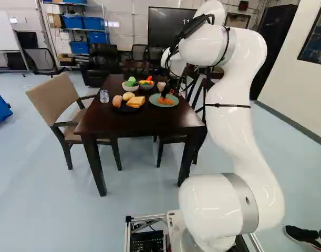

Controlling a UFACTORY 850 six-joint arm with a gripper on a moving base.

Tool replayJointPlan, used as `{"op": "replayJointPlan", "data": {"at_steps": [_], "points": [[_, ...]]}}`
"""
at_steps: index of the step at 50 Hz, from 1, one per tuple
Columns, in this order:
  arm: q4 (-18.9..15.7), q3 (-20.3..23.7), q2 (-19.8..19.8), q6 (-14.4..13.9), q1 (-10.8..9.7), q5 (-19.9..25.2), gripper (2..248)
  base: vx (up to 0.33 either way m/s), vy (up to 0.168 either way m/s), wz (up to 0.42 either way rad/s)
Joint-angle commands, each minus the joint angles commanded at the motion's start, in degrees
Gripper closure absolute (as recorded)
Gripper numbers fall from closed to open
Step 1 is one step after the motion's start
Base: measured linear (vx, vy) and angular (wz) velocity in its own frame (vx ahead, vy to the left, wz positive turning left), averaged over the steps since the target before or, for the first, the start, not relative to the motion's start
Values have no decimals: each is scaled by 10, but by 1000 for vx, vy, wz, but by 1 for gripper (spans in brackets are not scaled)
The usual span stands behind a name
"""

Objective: Move the croissant to the empty plate

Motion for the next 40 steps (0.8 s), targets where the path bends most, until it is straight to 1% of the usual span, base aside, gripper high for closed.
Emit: {"op": "replayJointPlan", "data": {"at_steps": [3,4,8,9,21,40], "points": [[0,0,0,0,0,0,71,0,0,0],[0,0,0,0,0,0,37,0,0,0],[0,0,0,0,0,0,37,0,0,0],[0,0,0,0,0,0,5,0,0,0],[0,1,2,0,0,0,3,0,0,0],[0,5,25,0,0,0,3,0,0,0]]}}
